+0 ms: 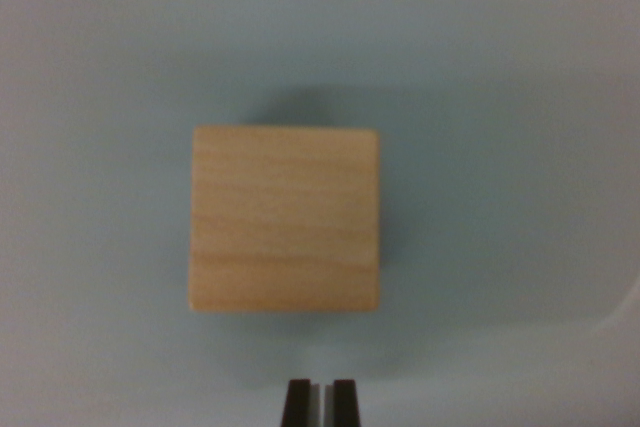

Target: Push wooden cube

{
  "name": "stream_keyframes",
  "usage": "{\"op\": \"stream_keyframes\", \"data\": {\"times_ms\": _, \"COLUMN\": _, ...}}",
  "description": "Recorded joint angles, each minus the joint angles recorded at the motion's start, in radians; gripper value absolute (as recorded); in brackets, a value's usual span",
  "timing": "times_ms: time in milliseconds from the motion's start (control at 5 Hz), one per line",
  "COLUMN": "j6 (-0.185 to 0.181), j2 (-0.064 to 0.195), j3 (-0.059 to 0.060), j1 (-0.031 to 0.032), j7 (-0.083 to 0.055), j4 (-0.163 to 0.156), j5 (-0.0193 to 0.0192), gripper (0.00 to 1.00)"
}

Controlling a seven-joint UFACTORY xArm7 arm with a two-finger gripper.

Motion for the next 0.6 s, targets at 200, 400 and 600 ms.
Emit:
{"op": "stream_keyframes", "data": {"times_ms": 200, "j6": 0.000, "j2": 0.000, "j3": 0.000, "j1": 0.0000, "j7": 0.000, "j4": 0.000, "j5": 0.0000, "gripper": 0.00}}
{"op": "stream_keyframes", "data": {"times_ms": 400, "j6": -0.024, "j2": -0.003, "j3": -0.004, "j1": -0.0045, "j7": -0.001, "j4": -0.025, "j5": -0.0048, "gripper": 0.00}}
{"op": "stream_keyframes", "data": {"times_ms": 600, "j6": -0.024, "j2": -0.003, "j3": -0.004, "j1": -0.0045, "j7": -0.001, "j4": -0.025, "j5": -0.0048, "gripper": 0.00}}
